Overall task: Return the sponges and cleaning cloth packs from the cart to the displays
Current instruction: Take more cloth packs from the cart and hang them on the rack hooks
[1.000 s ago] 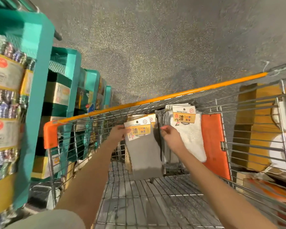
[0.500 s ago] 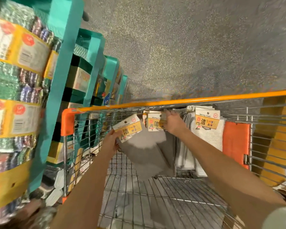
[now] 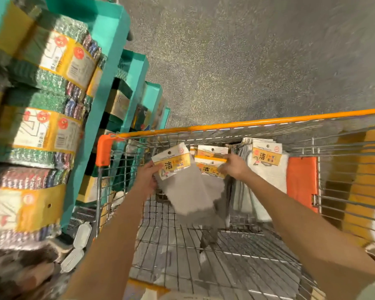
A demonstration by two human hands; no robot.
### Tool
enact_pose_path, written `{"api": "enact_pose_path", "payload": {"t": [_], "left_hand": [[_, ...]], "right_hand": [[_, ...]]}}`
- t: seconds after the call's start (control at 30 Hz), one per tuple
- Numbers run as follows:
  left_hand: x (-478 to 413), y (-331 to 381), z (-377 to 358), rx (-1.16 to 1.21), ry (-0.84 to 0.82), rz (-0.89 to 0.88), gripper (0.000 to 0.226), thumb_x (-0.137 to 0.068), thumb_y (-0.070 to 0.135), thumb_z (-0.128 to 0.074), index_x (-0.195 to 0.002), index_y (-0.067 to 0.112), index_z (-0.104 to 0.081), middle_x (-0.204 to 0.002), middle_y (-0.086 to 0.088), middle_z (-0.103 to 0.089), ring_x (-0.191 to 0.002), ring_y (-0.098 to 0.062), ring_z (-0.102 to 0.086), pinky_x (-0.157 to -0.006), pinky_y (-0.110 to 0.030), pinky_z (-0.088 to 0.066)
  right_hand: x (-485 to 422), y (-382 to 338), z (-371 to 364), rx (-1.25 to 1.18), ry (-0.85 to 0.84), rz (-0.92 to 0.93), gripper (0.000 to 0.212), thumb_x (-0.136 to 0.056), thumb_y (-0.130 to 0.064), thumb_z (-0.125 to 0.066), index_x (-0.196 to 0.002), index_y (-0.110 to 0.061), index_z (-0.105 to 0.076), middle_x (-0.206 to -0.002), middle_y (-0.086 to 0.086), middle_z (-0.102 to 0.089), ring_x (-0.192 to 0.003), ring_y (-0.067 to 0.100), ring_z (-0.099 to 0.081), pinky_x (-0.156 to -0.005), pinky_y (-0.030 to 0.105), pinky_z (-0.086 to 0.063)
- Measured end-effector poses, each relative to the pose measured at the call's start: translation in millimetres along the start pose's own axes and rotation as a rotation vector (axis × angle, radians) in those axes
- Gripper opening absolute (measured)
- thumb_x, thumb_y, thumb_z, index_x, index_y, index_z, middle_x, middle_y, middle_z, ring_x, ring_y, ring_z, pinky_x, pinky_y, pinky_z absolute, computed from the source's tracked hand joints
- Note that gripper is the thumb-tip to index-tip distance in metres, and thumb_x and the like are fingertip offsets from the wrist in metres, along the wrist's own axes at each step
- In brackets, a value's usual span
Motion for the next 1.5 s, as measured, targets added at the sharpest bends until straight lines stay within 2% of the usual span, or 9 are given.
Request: {"api": "enact_pose_path", "payload": {"t": [0.2, 0.3, 0.43, 0.67, 0.77, 0.87, 1.03, 1.2, 1.5], "left_hand": [[65, 17, -10, 0.039, -0.090, -0.154, 0.015, -0.090, 0.003, -0.055, -0.100, 0.013, -0.058, -0.085, -0.003, -0.072, -0.073, -0.019, -0.067, -0.062, -0.030, -0.054], [123, 23, -18, 0.074, -0.177, -0.256, 0.033, -0.093, -0.003, -0.047, -0.126, -0.003, -0.049, -0.123, -0.006, -0.060, -0.108, -0.023, -0.057, -0.057, -0.014, -0.051], [177, 31, 9, 0.022, -0.156, -0.471, 0.058, -0.091, -0.001, -0.054, -0.143, -0.004, -0.029, -0.140, -0.016, -0.048, -0.119, -0.026, -0.051, -0.073, -0.024, -0.057], [346, 22, 77, 0.042, -0.166, -0.765, 0.029, -0.092, 0.003, -0.054, -0.122, 0.006, -0.052, -0.117, -0.013, -0.066, -0.098, -0.019, -0.068, -0.083, -0.031, -0.057], [400, 15, 132, 0.091, -0.097, -0.850, 0.044, -0.091, 0.006, -0.057, -0.133, 0.008, -0.048, -0.123, -0.010, -0.064, -0.109, -0.023, -0.064, -0.094, -0.039, -0.053], [454, 5, 194, 0.133, 0.006, -0.936, 0.032, -0.092, 0.005, -0.055, -0.124, 0.009, -0.055, -0.118, -0.009, -0.067, -0.105, -0.022, -0.064, -0.099, -0.042, -0.047], [527, -26, 299, 0.229, 0.146, -1.034, 0.024, -0.092, 0.005, -0.055, -0.115, 0.011, -0.058, -0.101, -0.002, -0.072, -0.085, -0.011, -0.069, -0.067, -0.020, -0.054], [585, -73, 414, 0.375, 0.359, -1.111, 0.027, -0.090, 0.003, -0.057, -0.117, 0.005, -0.058, -0.099, -0.006, -0.073, -0.084, -0.013, -0.070, -0.067, -0.022, -0.055], [628, -117, 617, 0.528, 0.559, -1.113, 0.022, -0.093, 0.004, -0.053, -0.112, 0.011, -0.061, -0.094, -0.004, -0.075, -0.085, -0.017, -0.070, -0.074, -0.029, -0.056]], "right_hand": [[66, 14, 26, -0.193, 0.082, 0.042, 0.053, -0.080, -0.011, -0.074, -0.128, -0.003, -0.053, -0.097, 0.012, -0.070, -0.075, 0.020, -0.063, -0.058, 0.021, -0.051], [112, 9, 40, -0.169, 0.159, 0.119, 0.039, -0.082, -0.011, -0.072, -0.118, -0.002, -0.058, -0.082, 0.005, -0.063, -0.059, 0.012, -0.056, -0.041, 0.012, -0.041], [187, -21, 55, -0.227, 0.259, 0.282, 0.052, -0.072, -0.025, -0.081, -0.114, -0.005, -0.060, -0.091, 0.006, -0.065, -0.076, 0.019, -0.061, -0.073, 0.027, -0.052], [364, -96, 59, -0.271, 0.419, 0.702, 0.021, -0.080, -0.015, -0.073, -0.097, -0.013, -0.061, -0.089, 0.001, -0.064, -0.081, 0.015, -0.057, -0.072, 0.030, -0.044], [418, -132, 42, -0.257, 0.380, 0.808, 0.014, -0.082, -0.013, -0.071, -0.091, -0.009, -0.061, -0.078, 0.000, -0.064, -0.066, 0.002, -0.058, -0.060, 0.014, -0.042], [463, -178, 10, -0.243, 0.302, 0.913, 0.024, -0.082, -0.018, -0.071, -0.097, -0.002, -0.062, -0.089, 0.013, -0.068, -0.074, 0.008, -0.059, -0.066, 0.023, -0.045], [510, -264, -65, -0.223, 0.167, 1.068, 0.016, -0.083, -0.015, -0.070, -0.097, -0.008, -0.065, -0.077, -0.005, -0.064, -0.060, -0.003, -0.057, -0.052, 0.007, -0.042], [547, -356, -184, -0.127, -0.054, 1.184, 0.011, -0.083, -0.018, -0.071, -0.081, -0.020, -0.061, -0.072, -0.013, -0.065, -0.055, -0.009, -0.058, -0.054, 0.013, -0.044], [562, -475, -386, -0.161, -0.313, 1.171, 0.026, -0.087, -0.005, -0.064, -0.111, -0.001, -0.058, -0.101, 0.011, -0.068, -0.066, -0.002, -0.068, -0.057, 0.011, -0.051]]}}
Point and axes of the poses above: each hand's wrist, its own x-axis away from the middle knuckle, its own z-axis out of the back of the hand, y = z × x, the point moved 7 cm from there along -x, towards the middle knuckle
